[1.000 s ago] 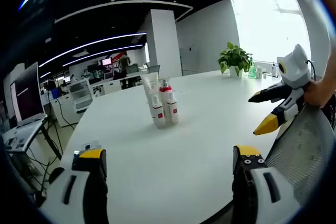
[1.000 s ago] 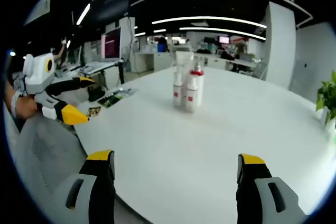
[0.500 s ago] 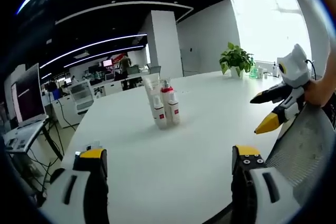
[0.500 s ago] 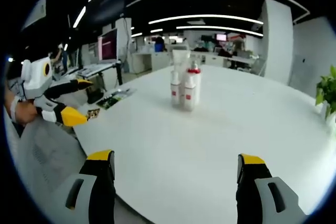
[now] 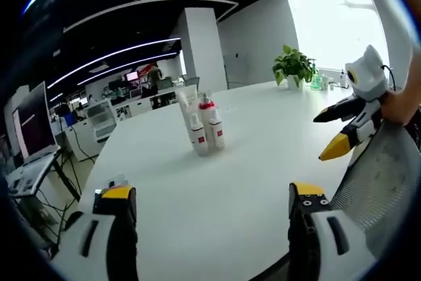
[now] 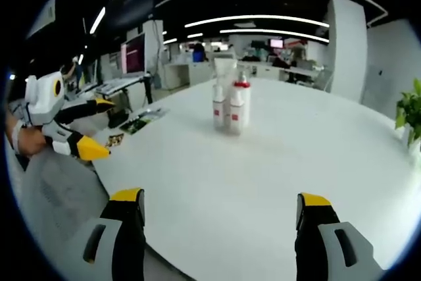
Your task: Arrange the skincare products in the storage area until every visible bottle or jar stands upright without overlapping.
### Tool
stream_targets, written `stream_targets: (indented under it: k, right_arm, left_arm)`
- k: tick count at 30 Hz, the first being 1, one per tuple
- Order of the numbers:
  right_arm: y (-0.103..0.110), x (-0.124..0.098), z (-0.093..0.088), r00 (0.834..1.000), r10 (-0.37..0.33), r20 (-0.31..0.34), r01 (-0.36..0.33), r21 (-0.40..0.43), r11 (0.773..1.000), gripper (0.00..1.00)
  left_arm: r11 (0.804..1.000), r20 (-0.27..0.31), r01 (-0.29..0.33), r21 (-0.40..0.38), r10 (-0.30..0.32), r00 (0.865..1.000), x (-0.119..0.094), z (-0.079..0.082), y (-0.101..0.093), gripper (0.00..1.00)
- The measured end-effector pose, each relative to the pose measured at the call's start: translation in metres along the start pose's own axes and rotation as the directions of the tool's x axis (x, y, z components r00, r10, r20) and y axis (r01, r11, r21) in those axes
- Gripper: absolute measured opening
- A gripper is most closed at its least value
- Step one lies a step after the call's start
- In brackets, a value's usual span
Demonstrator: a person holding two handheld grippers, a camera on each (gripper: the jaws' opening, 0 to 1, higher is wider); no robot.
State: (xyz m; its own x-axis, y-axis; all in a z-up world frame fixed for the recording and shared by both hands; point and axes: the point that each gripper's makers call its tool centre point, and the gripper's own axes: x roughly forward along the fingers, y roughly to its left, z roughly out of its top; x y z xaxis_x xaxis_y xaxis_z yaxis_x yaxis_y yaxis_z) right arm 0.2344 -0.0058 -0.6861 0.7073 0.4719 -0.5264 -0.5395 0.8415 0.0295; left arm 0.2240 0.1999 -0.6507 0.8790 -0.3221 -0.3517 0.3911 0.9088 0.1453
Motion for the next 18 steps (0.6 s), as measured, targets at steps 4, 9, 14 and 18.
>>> stream_targets:
  k: [4, 9, 14, 18]
  right_arm:
    - [0.002, 0.001, -0.003, 1.000, 0.009, -0.013, -0.009, 0.001, 1.000, 0.97]
    - [0.004, 0.001, -0.003, 1.000, 0.019, -0.016, -0.019, 0.003, 1.000, 0.98]
    - [0.003, 0.000, 0.005, 1.000, 0.016, 0.024, -0.017, 0.030, 0.999, 0.99]
    - [0.001, -0.001, 0.008, 0.999, 0.011, 0.042, -0.013, 0.038, 0.999, 0.99]
  left_arm:
    - [1.000, 0.003, -0.003, -0.021, 0.003, 1.000, 0.000, 0.000, 0.002, 0.90]
    - [0.999, 0.016, -0.022, -0.032, 0.023, 1.000, -0.001, 0.002, 0.006, 0.93]
    - [0.998, 0.005, -0.028, -0.053, 0.028, 1.000, 0.000, 0.000, 0.008, 0.95]
    - [0.997, 0.011, -0.035, -0.073, 0.036, 0.999, -0.001, 0.001, 0.011, 0.96]
